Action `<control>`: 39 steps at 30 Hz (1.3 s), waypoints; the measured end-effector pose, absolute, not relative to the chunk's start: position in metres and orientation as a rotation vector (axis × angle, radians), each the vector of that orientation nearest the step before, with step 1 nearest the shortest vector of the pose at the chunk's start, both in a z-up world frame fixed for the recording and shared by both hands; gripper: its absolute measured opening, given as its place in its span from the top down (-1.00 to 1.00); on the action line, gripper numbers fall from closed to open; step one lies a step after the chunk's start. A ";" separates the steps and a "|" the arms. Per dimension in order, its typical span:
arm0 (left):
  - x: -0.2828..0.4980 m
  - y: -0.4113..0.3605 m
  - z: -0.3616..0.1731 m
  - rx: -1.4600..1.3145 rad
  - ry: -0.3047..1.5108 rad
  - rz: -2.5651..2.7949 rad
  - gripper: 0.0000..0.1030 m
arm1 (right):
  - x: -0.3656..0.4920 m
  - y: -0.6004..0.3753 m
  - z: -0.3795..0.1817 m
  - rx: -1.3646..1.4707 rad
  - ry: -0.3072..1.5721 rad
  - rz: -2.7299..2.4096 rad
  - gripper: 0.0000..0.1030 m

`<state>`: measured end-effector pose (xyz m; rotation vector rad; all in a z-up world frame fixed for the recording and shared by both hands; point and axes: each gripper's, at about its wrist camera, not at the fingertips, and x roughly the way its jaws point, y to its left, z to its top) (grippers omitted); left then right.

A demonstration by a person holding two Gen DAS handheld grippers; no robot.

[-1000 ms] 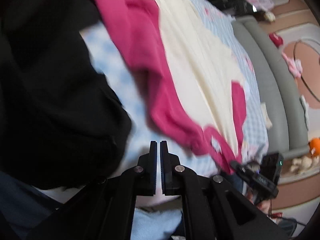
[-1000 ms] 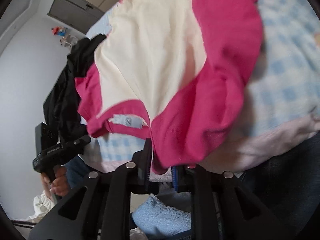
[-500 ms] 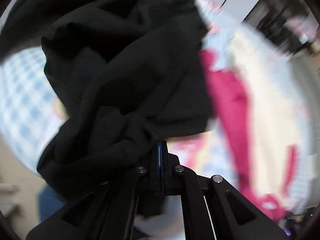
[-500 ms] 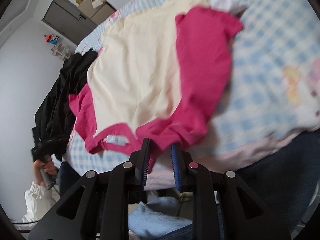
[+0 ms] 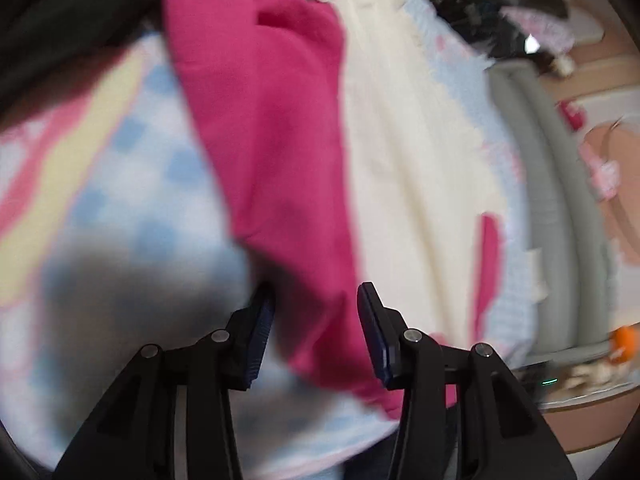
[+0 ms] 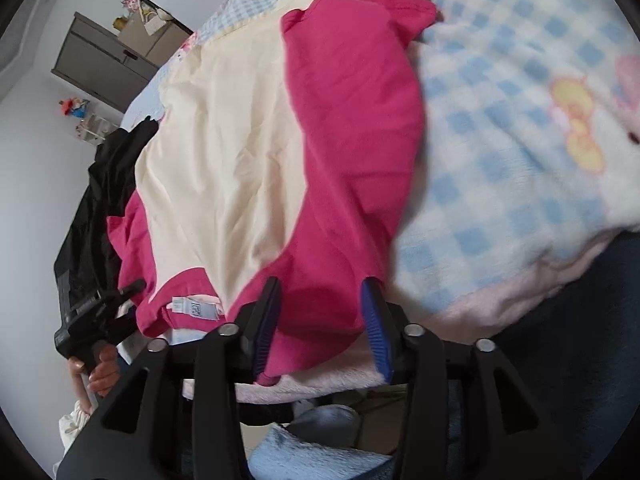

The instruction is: Fold clothes

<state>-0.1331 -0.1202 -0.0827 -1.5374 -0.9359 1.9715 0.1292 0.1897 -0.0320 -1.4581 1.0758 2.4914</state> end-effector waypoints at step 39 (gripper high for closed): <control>-0.057 -0.136 -0.051 -1.348 -0.345 2.117 0.94 | 0.113 0.141 0.035 -1.527 0.645 2.803 0.52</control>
